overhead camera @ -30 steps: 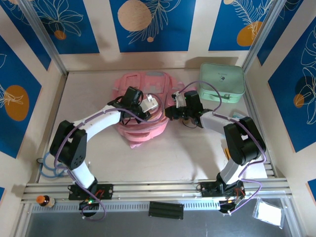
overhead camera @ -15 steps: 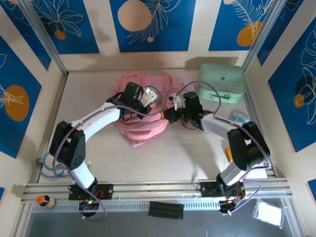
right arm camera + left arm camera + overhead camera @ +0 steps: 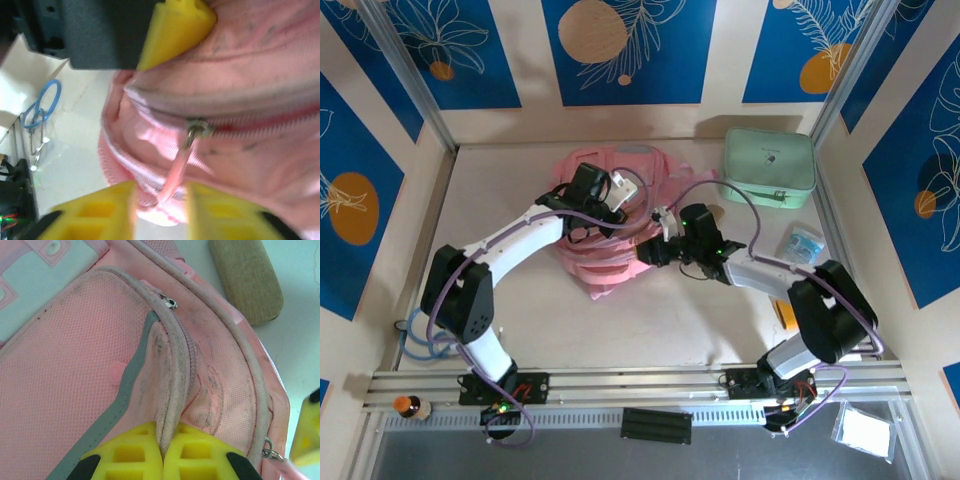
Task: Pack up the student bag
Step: Unzip the student bag at the center of the table.
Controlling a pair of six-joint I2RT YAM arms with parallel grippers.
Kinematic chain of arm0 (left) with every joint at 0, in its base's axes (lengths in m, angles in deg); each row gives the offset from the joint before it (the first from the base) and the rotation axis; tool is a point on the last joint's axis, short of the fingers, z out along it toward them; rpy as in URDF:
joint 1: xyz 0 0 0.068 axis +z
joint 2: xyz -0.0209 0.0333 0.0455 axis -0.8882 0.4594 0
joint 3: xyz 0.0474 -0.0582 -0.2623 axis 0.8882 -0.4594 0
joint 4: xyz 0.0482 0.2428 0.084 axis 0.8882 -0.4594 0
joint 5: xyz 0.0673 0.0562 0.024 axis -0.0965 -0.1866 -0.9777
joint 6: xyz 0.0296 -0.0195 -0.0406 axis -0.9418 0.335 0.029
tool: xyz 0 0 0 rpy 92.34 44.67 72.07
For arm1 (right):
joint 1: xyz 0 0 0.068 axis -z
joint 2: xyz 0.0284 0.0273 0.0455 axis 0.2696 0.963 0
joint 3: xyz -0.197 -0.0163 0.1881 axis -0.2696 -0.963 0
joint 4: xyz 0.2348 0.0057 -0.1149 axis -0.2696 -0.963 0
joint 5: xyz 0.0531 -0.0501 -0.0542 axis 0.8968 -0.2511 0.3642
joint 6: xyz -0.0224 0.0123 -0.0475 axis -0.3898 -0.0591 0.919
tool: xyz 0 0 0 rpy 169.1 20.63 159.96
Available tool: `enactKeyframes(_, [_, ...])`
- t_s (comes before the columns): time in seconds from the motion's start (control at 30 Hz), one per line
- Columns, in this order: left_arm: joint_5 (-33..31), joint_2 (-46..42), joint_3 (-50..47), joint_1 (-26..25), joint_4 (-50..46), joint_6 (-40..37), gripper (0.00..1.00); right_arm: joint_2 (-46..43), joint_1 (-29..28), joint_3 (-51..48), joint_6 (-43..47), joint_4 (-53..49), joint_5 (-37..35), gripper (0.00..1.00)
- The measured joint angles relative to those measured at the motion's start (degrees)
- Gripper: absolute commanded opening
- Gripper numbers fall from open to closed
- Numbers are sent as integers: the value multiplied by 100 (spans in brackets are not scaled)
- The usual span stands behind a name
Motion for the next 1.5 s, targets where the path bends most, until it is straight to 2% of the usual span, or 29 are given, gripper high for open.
enactKeyframes(0.13, [2,-308,-446,4,341,-4,0,-693,433,-286,-927,9,-28,55])
enactKeyframes(0.27, [59,-570,-767,17,529,-7,0,-940,726,-76,-1759,-280,-105,59])
enactKeyframes(0.47, [179,-686,-927,26,608,-2,0,-162,890,992,-2949,-1113,15,60])
enactKeyframes(0.63, [203,-697,-960,26,634,0,0,664,898,1578,-3576,-1523,297,55])
enactKeyframes(0.73, [216,-699,-964,28,645,11,0,957,881,1646,-3803,-1499,503,50])
enactKeyframes(0.83, [216,-702,-970,28,658,57,0,1080,844,1672,-3943,-1488,693,39])
enactKeyframes(0.93, [216,-710,-986,28,678,87,0,1139,793,1744,-4022,-1416,817,34])
enactKeyframes(1.3, [212,-763,-1038,28,715,107,0,1139,780,1768,-4044,-1381,874,32])
enactKeyframes(1.5, [190,-778,-1040,28,713,105,0,1010,780,1700,-4022,-1464,590,43])
